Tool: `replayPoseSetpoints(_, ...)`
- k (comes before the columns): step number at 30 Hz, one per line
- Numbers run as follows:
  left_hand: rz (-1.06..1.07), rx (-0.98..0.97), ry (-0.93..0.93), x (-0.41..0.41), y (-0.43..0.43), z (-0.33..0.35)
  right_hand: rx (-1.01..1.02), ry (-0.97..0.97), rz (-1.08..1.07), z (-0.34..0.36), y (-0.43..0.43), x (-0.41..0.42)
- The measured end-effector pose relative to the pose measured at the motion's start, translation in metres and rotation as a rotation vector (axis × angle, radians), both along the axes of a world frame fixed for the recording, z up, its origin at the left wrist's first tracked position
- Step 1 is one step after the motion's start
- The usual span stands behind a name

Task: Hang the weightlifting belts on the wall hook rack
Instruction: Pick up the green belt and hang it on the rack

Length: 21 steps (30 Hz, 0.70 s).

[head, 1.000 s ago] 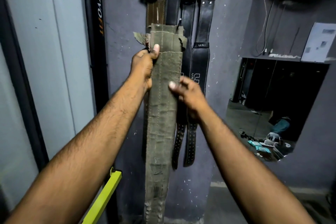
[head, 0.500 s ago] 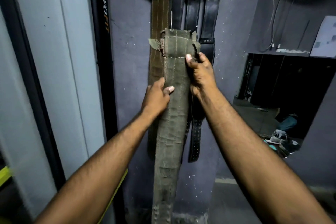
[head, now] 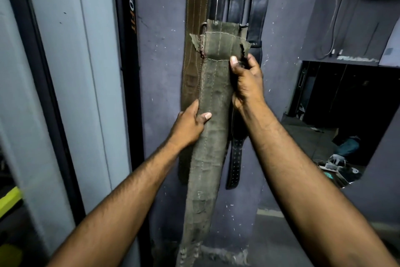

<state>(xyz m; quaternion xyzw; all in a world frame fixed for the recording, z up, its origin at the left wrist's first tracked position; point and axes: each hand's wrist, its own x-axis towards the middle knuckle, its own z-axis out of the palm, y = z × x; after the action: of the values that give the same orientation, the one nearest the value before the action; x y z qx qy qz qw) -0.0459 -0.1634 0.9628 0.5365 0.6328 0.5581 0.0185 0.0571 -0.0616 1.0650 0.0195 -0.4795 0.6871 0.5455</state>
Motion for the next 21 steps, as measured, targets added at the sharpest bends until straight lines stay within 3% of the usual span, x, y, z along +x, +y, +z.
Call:
replayPoseSetpoints(2,-0.275,-0.133,-0.148,-0.002,-0.007,-0.01,-0.013,-0.004,-0.007,0.001,0.003,0.002)
replayPoseSetpoints(3,-0.283,-0.177,-0.158,-0.003,-0.007,-0.015,-0.018,-0.009,-0.007,0.001,0.004,0.003)
replayPoseSetpoints(7,0.127,-0.131,0.051,0.004,-0.001,-0.031,0.013,-0.026,0.0,-0.001,0.002,0.006)
replayPoseSetpoints(11,-0.186,-0.2,-0.106,0.004,-0.006,-0.044,0.016,-0.028,-0.045,-0.001,0.005,0.008)
replayPoseSetpoints(15,0.155,-0.14,0.111,0.011,-0.003,-0.066,0.016,-0.038,-0.076,-0.002,0.006,0.006)
replayPoseSetpoints(21,0.136,-0.124,0.078,0.013,-0.008,-0.096,0.006,-0.07,-0.064,-0.003,0.003,0.001)
